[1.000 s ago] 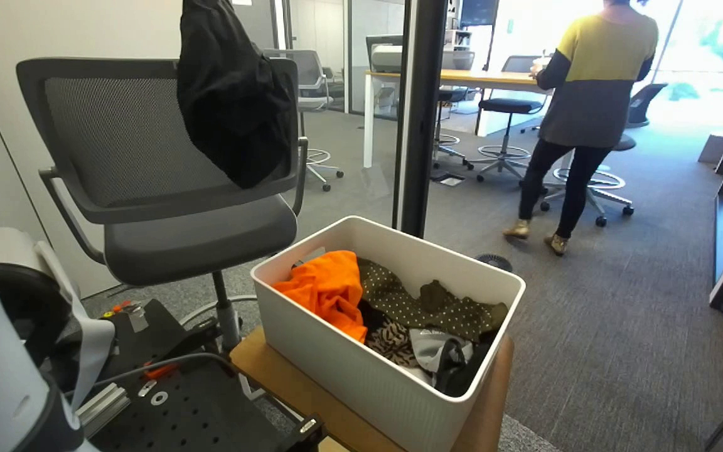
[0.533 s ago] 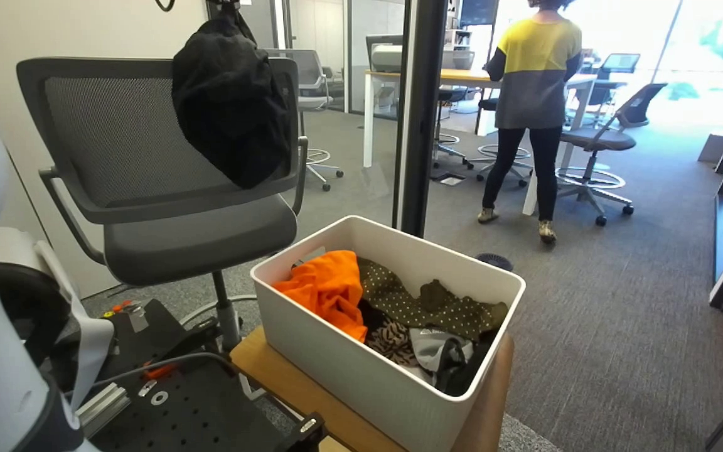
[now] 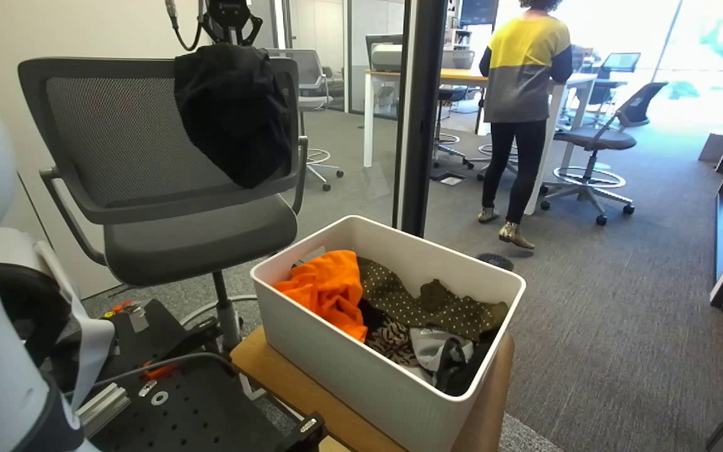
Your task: Remove the black clothing from the storage bin and place it on backrest of the grey chair
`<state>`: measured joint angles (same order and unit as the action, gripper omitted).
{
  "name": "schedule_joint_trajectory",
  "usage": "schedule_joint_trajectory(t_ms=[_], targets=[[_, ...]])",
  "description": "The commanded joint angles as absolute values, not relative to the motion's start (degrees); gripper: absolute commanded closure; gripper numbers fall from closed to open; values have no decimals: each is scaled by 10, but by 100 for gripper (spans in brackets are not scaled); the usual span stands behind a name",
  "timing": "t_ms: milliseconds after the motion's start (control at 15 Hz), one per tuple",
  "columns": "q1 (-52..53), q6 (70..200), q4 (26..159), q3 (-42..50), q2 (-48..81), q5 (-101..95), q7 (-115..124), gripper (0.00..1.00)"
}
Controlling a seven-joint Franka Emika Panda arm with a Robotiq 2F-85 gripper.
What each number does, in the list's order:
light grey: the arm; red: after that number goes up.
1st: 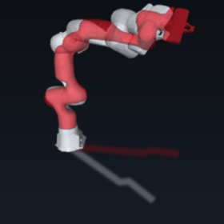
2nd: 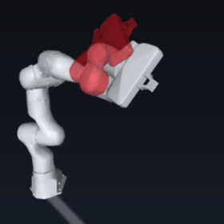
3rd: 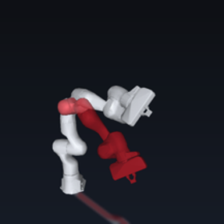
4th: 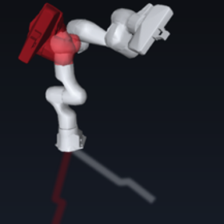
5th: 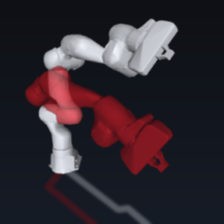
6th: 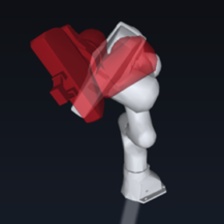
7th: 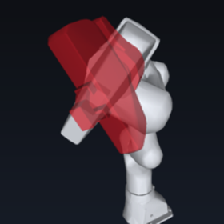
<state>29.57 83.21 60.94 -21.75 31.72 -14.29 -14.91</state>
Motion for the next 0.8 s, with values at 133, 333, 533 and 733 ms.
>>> schedule_joint_trajectory(t_ms=[133,333,533,733], targets=[[315,750,527,-196,352,-129,-189,36],[316,726,506,-192,355,-129,-199,14],[318,706,489,-190,359,-131,-209,0],[319,685,476,-189,363,-131,-223,0]])
